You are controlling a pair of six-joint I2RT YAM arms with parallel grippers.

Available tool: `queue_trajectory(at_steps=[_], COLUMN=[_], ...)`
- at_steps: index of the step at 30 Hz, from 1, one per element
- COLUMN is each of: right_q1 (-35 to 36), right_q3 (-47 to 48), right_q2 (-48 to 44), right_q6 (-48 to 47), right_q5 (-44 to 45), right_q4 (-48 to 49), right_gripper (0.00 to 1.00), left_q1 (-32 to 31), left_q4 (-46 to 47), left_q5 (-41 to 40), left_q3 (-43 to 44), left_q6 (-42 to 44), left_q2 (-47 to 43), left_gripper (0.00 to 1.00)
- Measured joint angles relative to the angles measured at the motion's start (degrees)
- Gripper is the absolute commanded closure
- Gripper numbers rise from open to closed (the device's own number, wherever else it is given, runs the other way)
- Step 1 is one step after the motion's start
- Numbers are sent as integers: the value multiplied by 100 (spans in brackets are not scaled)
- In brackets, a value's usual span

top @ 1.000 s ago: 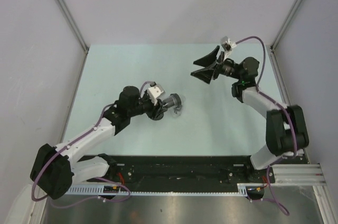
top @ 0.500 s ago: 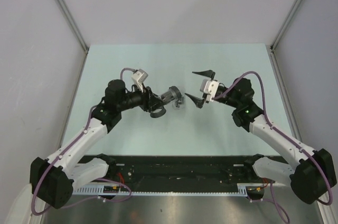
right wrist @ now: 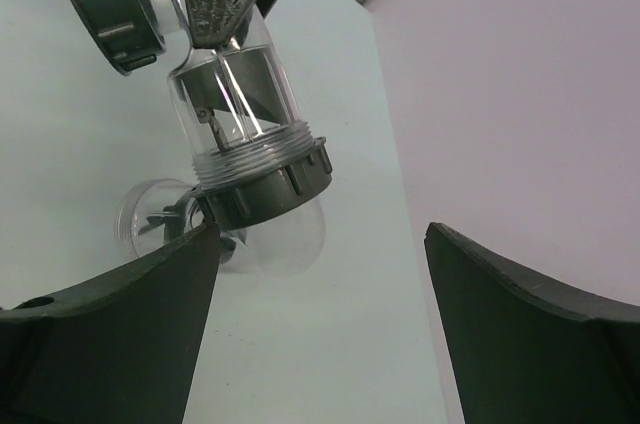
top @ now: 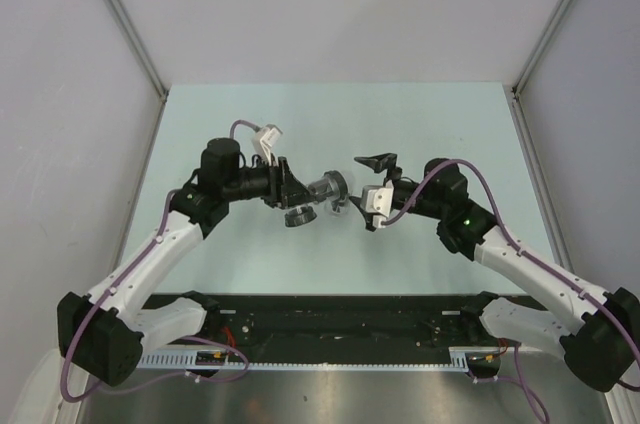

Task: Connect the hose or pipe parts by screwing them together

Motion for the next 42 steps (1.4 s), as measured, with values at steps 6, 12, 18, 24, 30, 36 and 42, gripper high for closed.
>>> queue_trajectory(at_steps=[6,12,18,24,30,36,42], right_q1=[240,369,501,629,669,636,317], right_q3=[0,0,0,0,0,162,953], right_q2=[61,186,308,407,487,614,1259], right_q6=[-282,-446,-595,-713,-785,-595,116], right_q5=[256,389,529,557,592,533,-31], right_q4=[-214,-302,-326,-326,-339,-557,-1342], right_gripper=[12,14,15,24,66,87,100], left_q1=[22,24,24,28,63,70,-35], left_q4=[-214,-315,-341,-343,-365,-501,-549], left_q5=[258,400,555,802,955,1025,632], left_q3=[79,162,223,258,258,328,442], left_q6=[-109,-238,-330,-437,-424,-85,1147], left_q2=[26,28,79,234,376,466,439], left_gripper=[100,100,100,100,100,100,100])
